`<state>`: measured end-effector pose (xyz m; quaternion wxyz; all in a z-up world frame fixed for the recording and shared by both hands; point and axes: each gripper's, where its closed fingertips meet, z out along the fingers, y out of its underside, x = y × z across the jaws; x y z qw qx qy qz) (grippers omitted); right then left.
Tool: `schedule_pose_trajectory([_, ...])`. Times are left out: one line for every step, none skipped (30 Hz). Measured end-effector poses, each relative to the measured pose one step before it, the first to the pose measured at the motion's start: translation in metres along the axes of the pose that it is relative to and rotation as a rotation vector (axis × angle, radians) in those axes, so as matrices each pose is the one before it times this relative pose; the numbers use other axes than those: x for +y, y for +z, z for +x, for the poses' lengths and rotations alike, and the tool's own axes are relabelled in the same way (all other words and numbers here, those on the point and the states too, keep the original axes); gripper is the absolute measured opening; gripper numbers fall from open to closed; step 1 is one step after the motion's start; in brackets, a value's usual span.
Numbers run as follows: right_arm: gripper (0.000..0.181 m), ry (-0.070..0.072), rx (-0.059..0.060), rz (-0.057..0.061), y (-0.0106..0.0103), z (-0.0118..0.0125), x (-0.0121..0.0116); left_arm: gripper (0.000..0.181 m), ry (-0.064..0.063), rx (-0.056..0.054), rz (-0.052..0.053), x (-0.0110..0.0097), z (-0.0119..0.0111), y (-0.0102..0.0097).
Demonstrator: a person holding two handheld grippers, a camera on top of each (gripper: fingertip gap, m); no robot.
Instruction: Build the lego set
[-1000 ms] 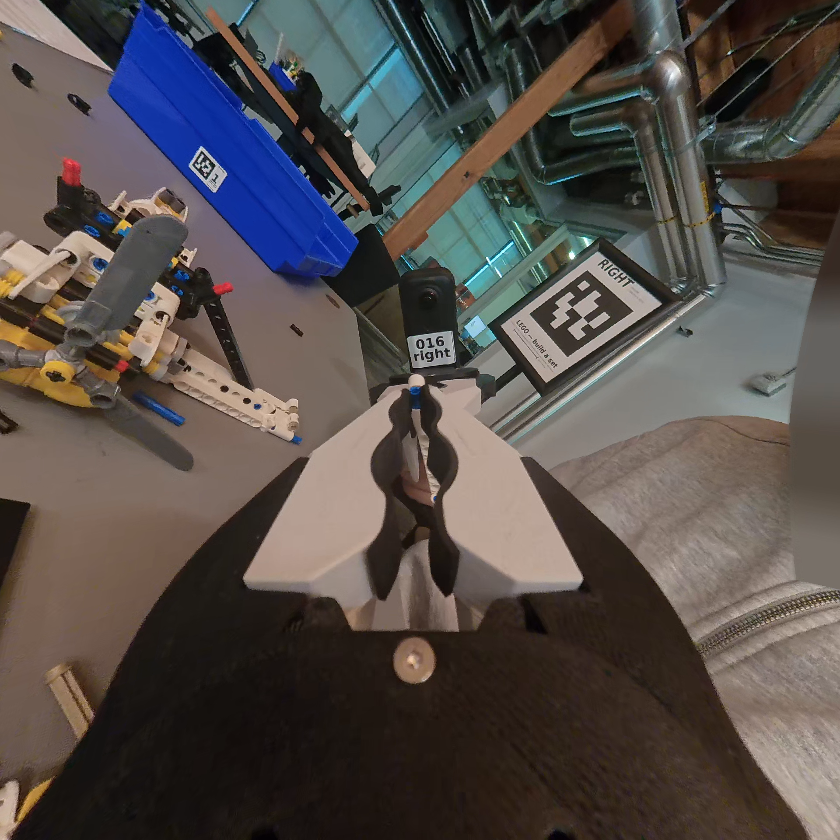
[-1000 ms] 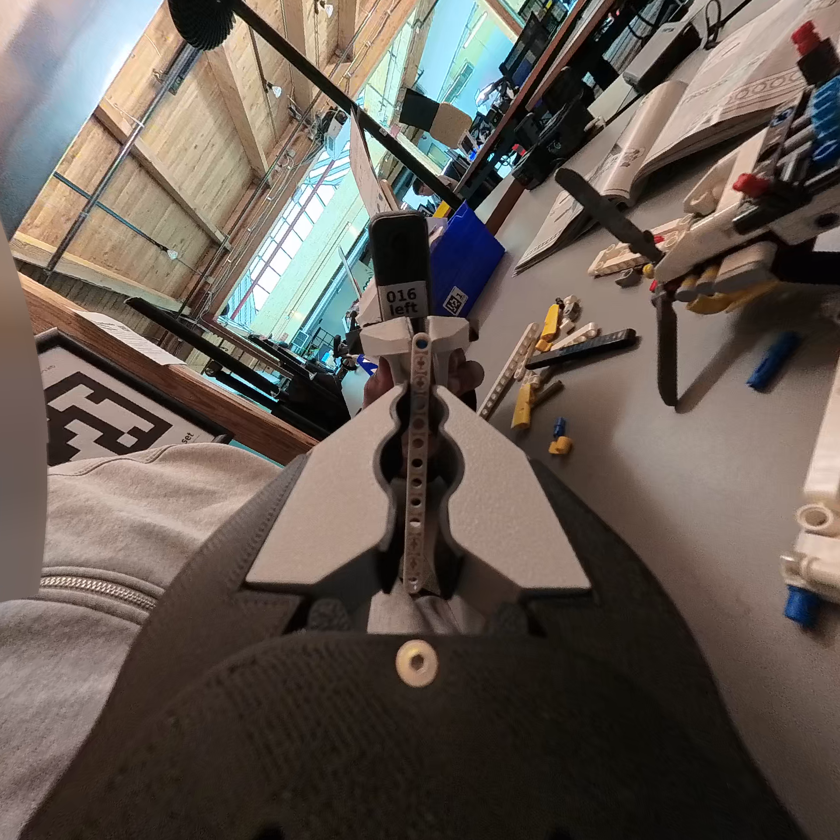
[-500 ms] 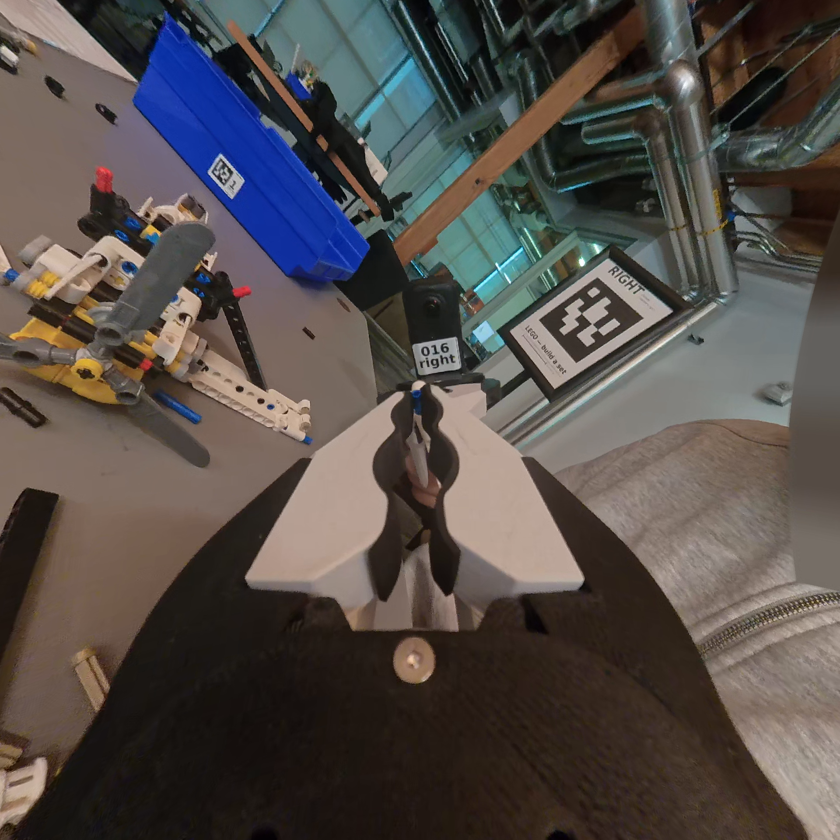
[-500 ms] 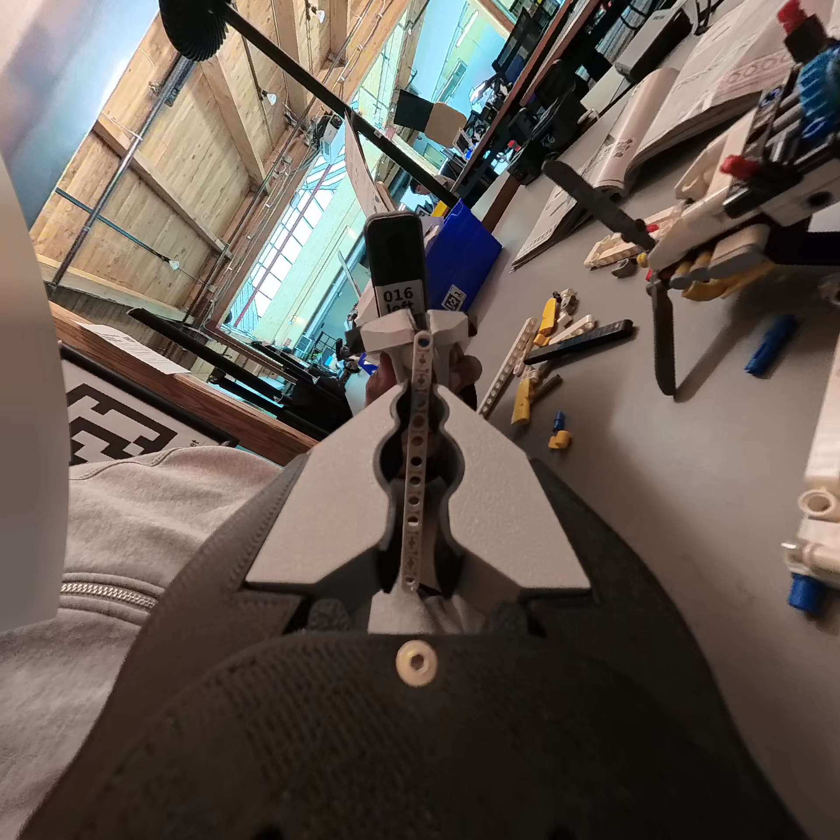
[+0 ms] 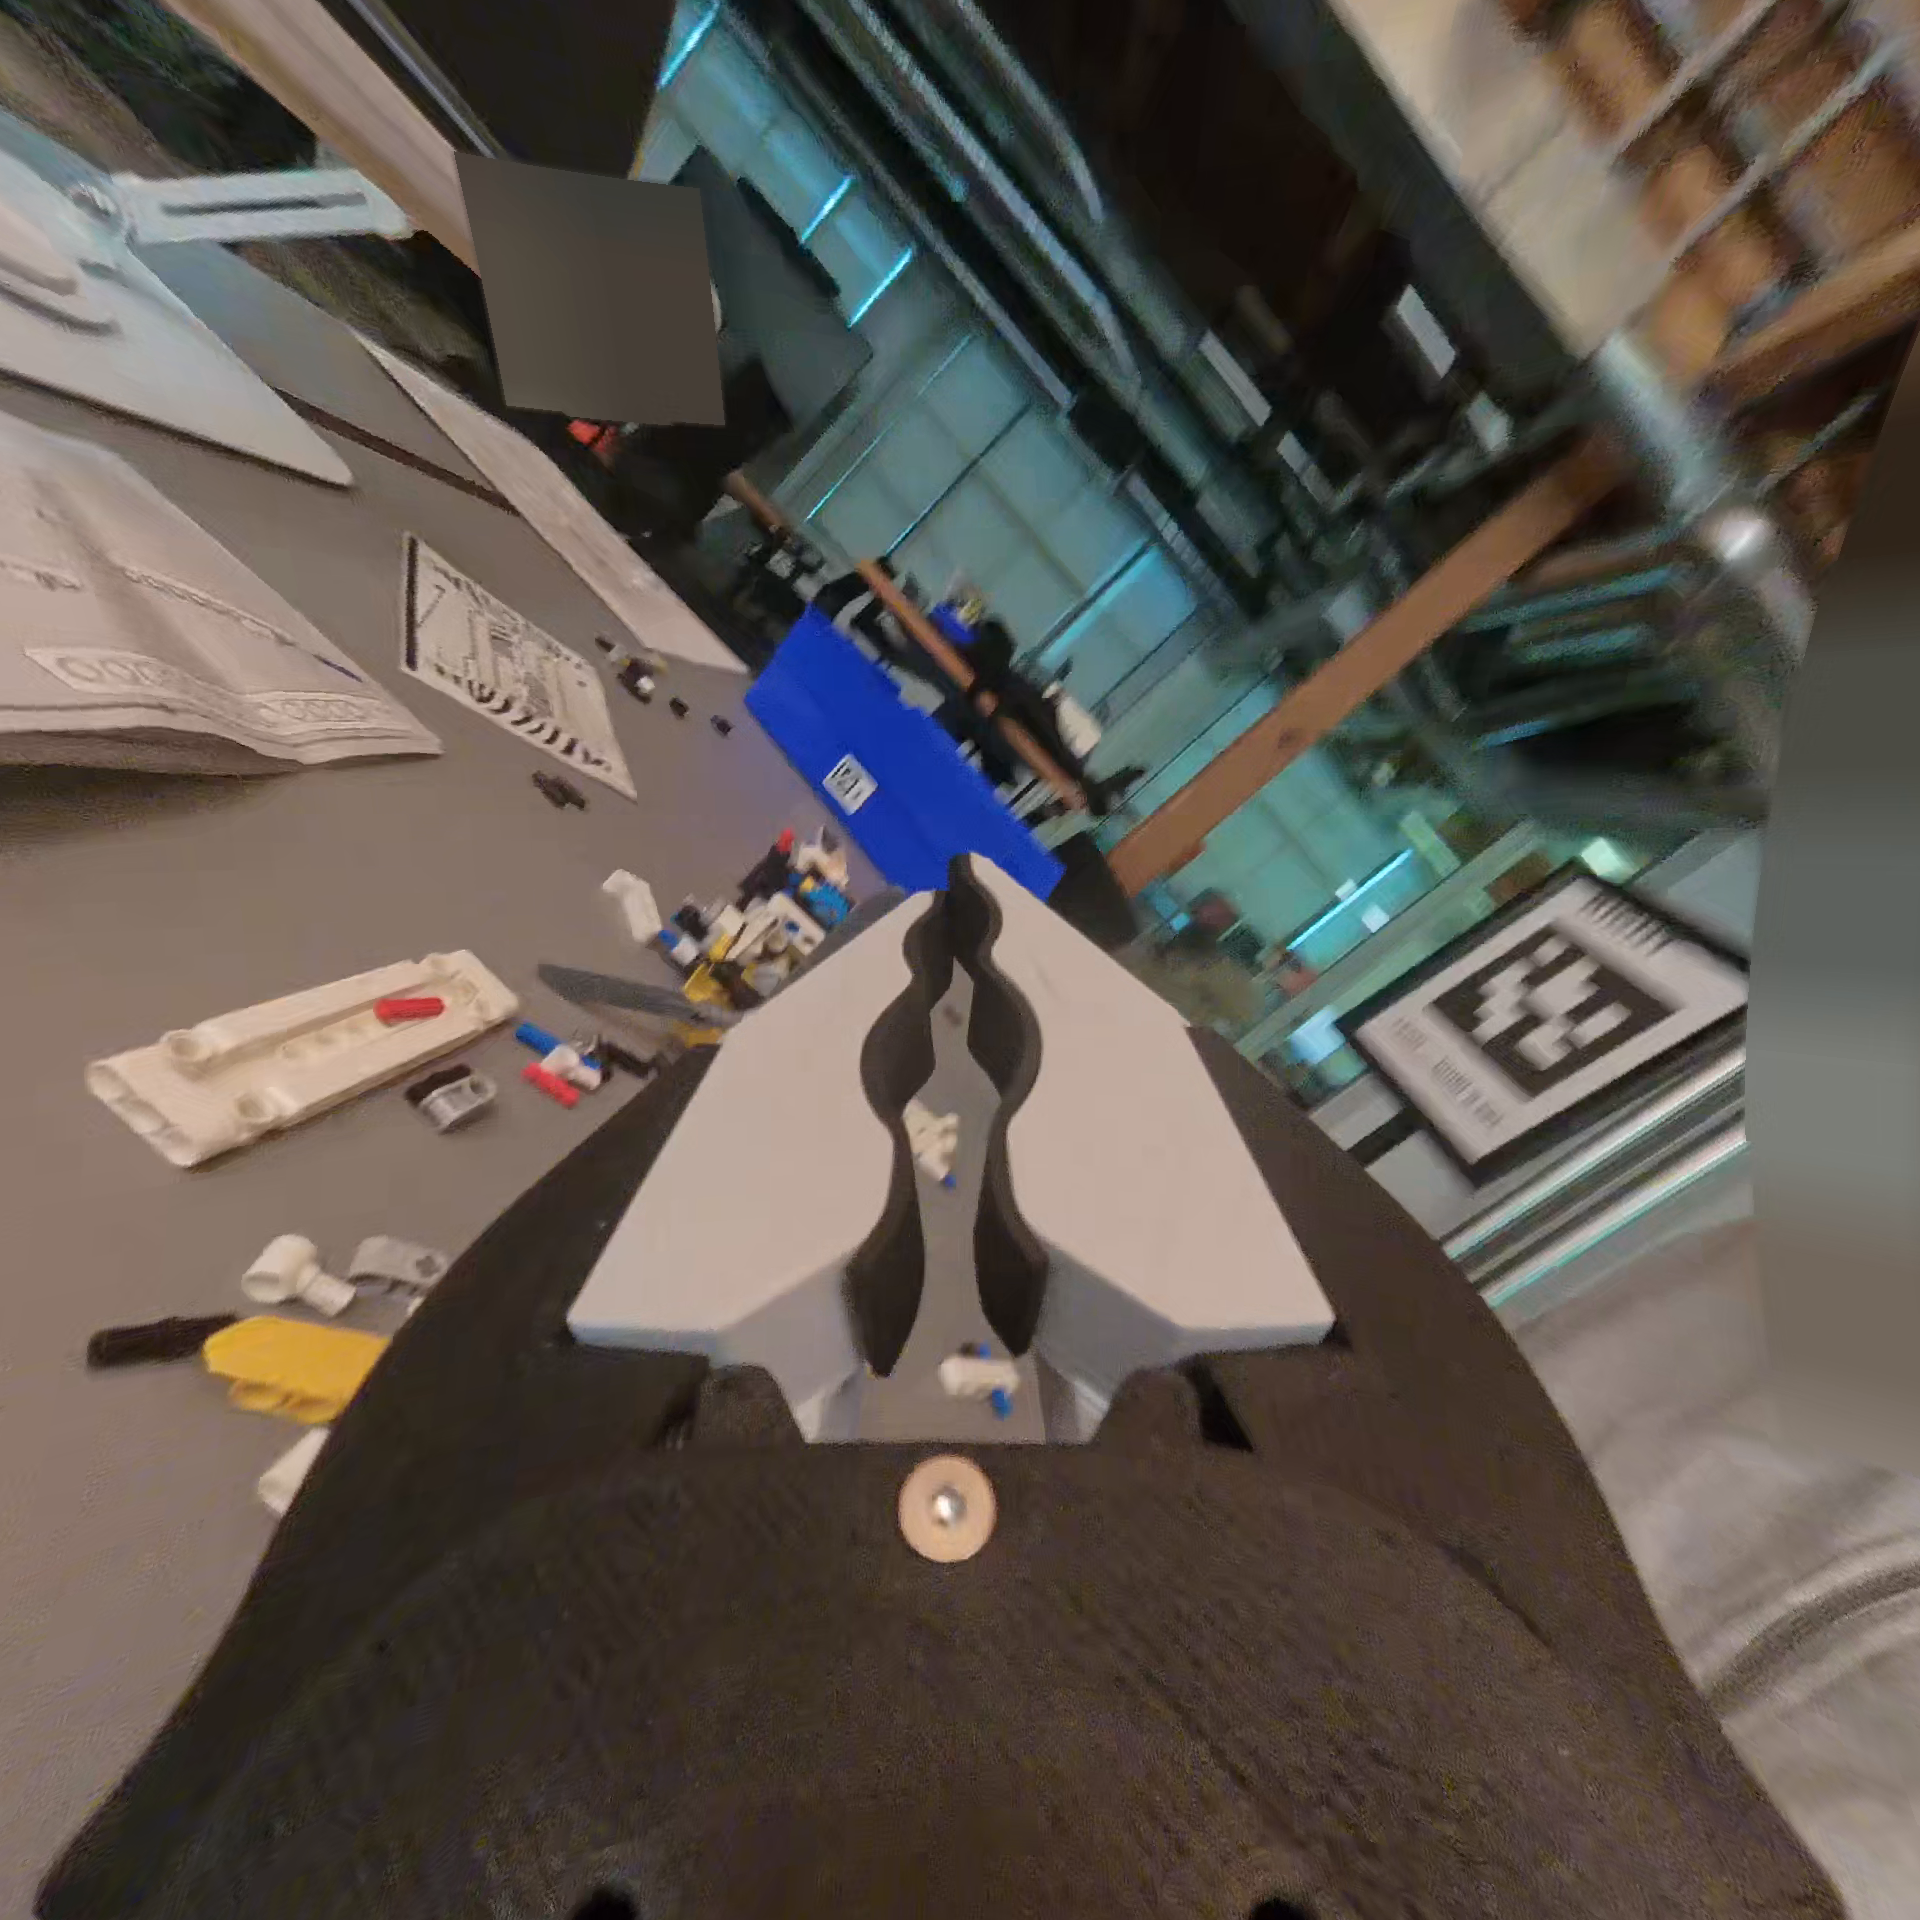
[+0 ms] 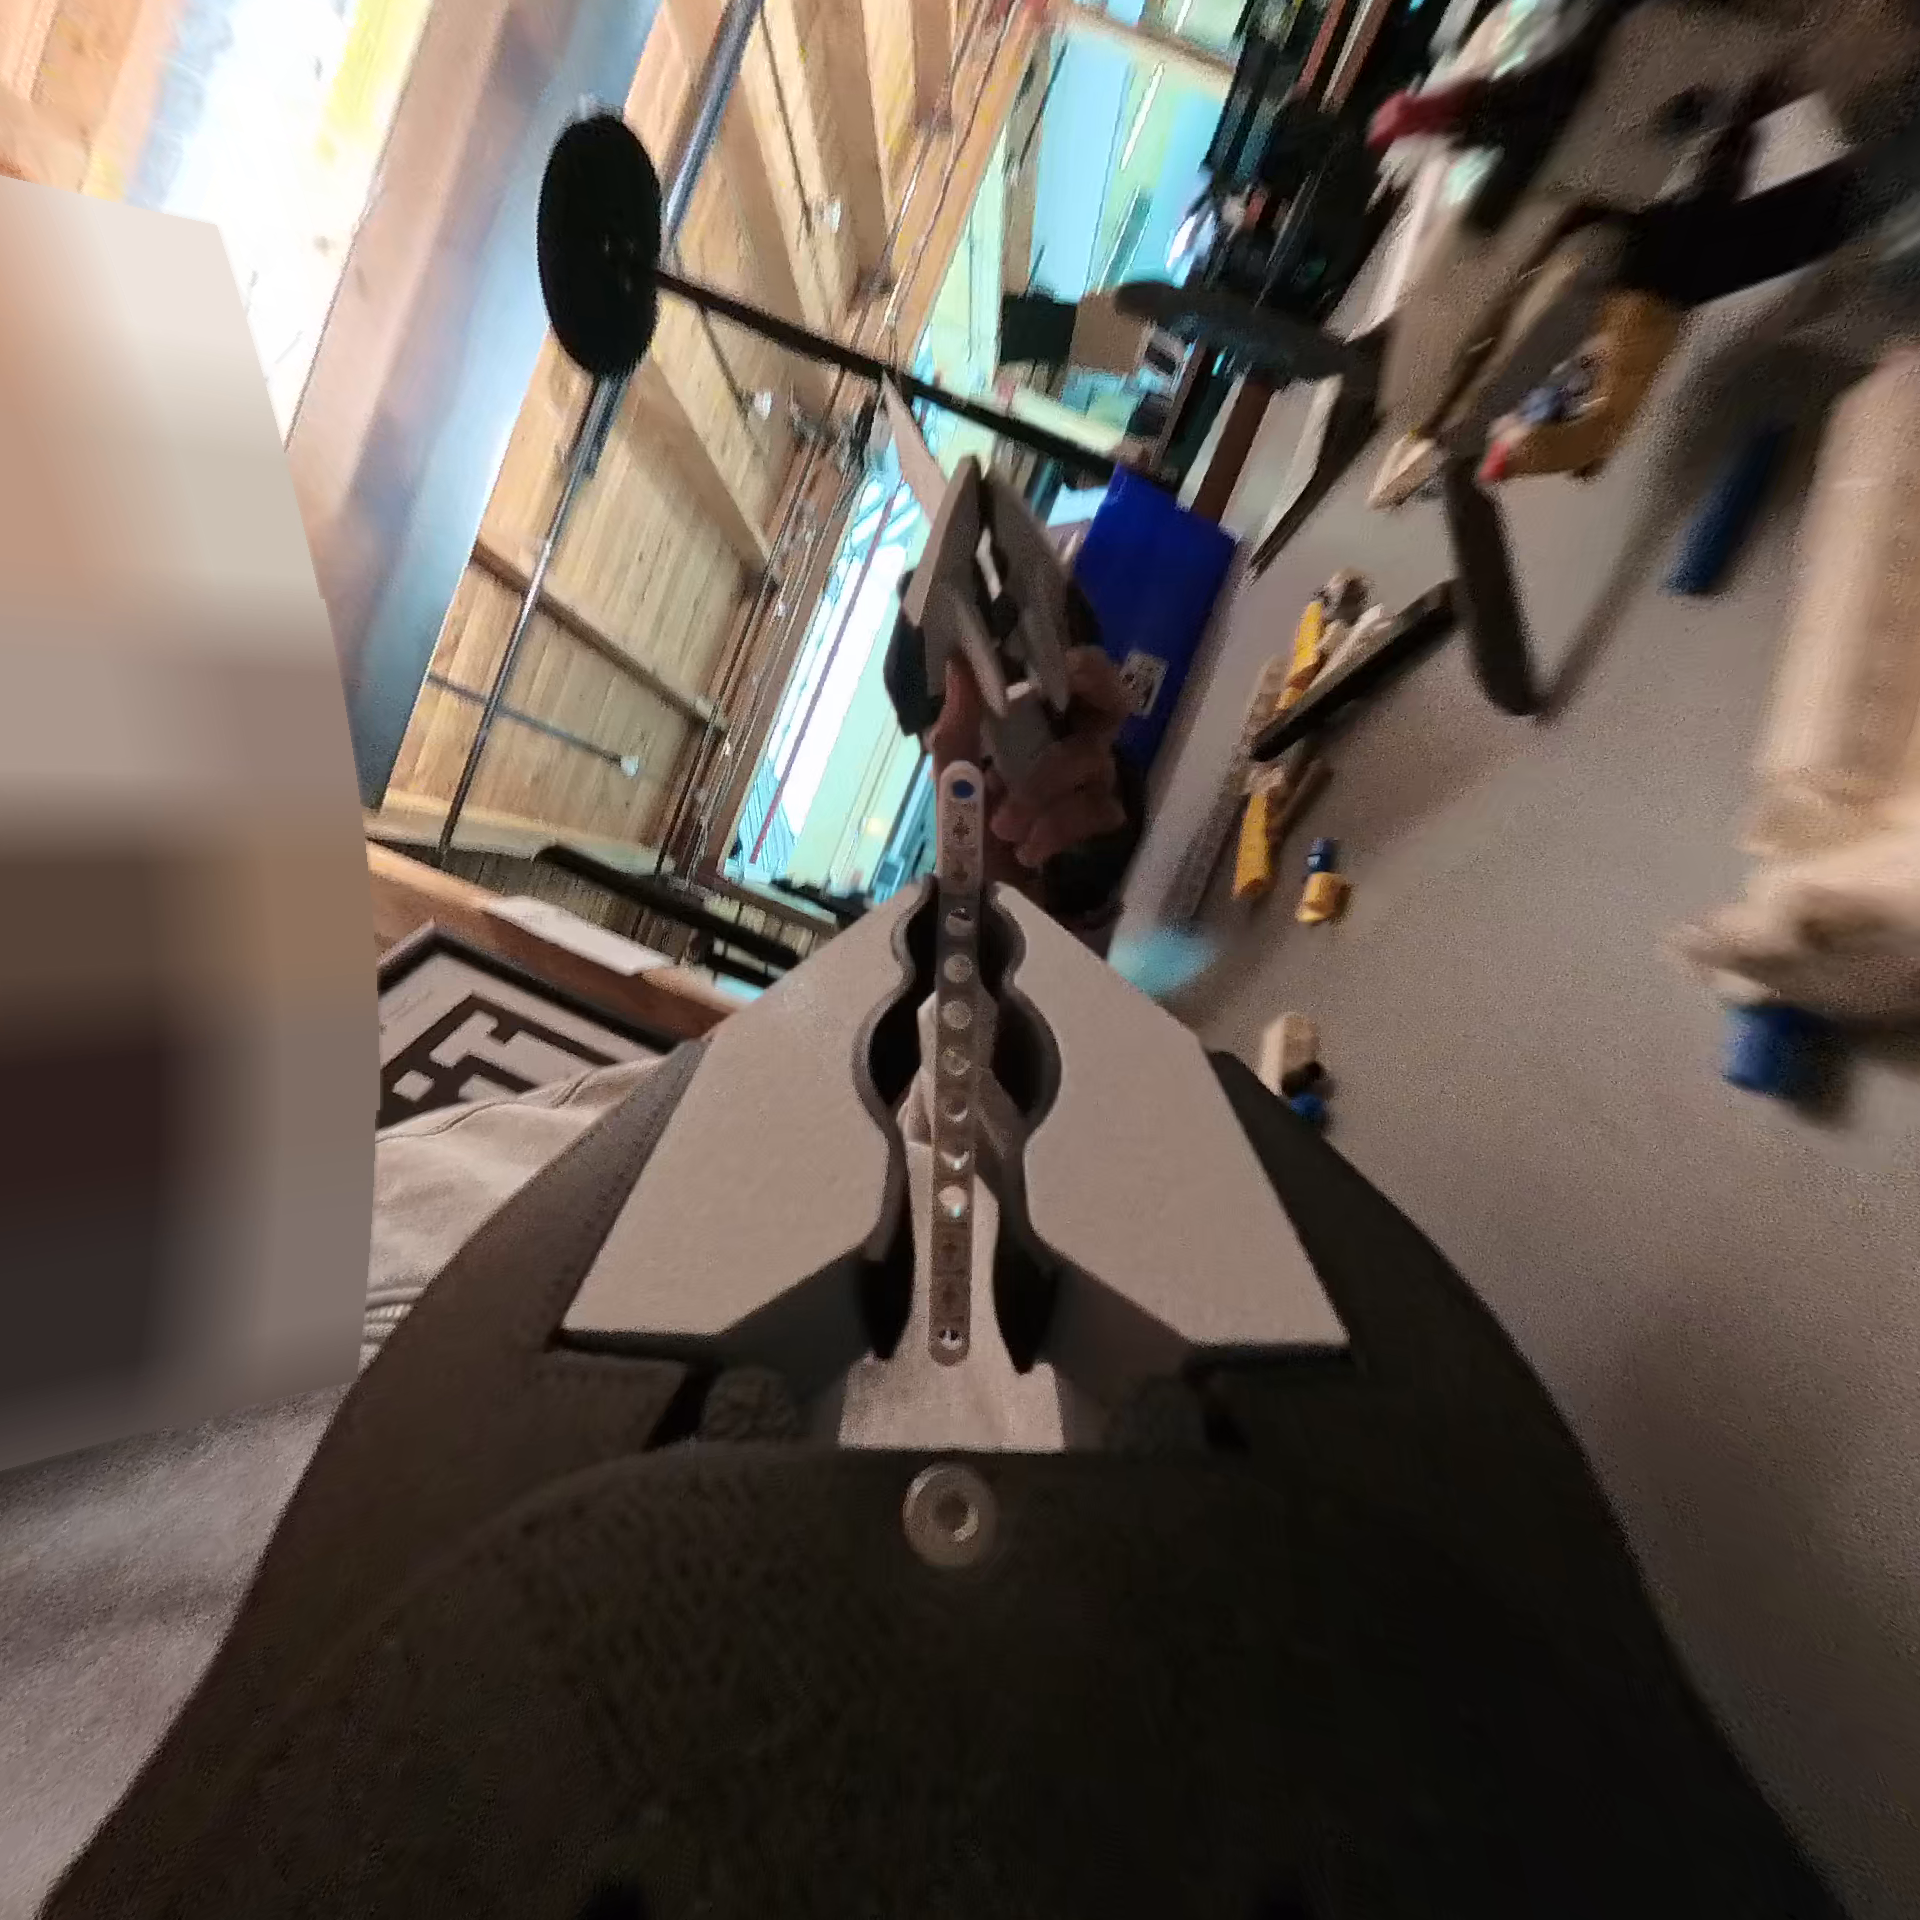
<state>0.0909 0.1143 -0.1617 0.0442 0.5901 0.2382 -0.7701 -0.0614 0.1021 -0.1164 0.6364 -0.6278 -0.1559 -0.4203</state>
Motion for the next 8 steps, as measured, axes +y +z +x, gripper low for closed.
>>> schedule_pose_trajectory([0.006, -0.0175, 0.0293, 0.0119, -0.00445, 0.0045, -0.00273, 0.0, 0.0514, -0.0069, -0.0429, 0.01177, 0.00681, 0.00368])
schedule_pose_trajectory([0.006, -0.0253, 0.0213, -0.0014, -0.00093, 0.00208, -0.00273, 0.0, 0.0337, 0.0143, -0.0576, 0.01858, 0.009, 0.00965])
schedule_pose_trajectory([0.006, -0.0286, 0.0032, -0.007, 0.00145, -0.00189, -0.00243, 0.0, 0.0035, 0.0407, -0.0729, 0.01863, 0.00922, 0.01185])
schedule_pose_trajectory([0.006, -0.041, 0.0104, -0.0143, 0.00285, -0.00219, -0.00112, 0.0, -0.0191, 0.061, -0.0555, 0.01133, 0.00937, 0.01034])
schedule_pose_trajectory([0.005, -0.0506, 0.0228, -0.0185, 0.00306, -0.00125, 0.00022, 0.0, -0.0354, 0.05, -0.0398, 0.00684, 0.00558, 0.00758])
schedule_pose_trajectory([0.005, -0.044, 0.0142, -0.0132, 0.00304, -0.00239, 0.0004, 0.0, -0.0464, 0.0468, 0.0021, 0.00161, 0.00463, 0.00538])
schedule_pose_trajectory([0.005, -0.0264, 0.0012, -0.0057, 0.00242, -0.0035, -0.00007, 0.011, -0.0483, 0.0499, -0.0048, 0.00435, 0.00491, 0.00515])
schedule_pose_trajectory([0.005, -0.0132, -0.0054, -0.0018, 0.00155, -0.00311, -0.00013, 0.021, -0.047, 0.0307, -0.0194, 0.00692, 0.00197, 0.00552])
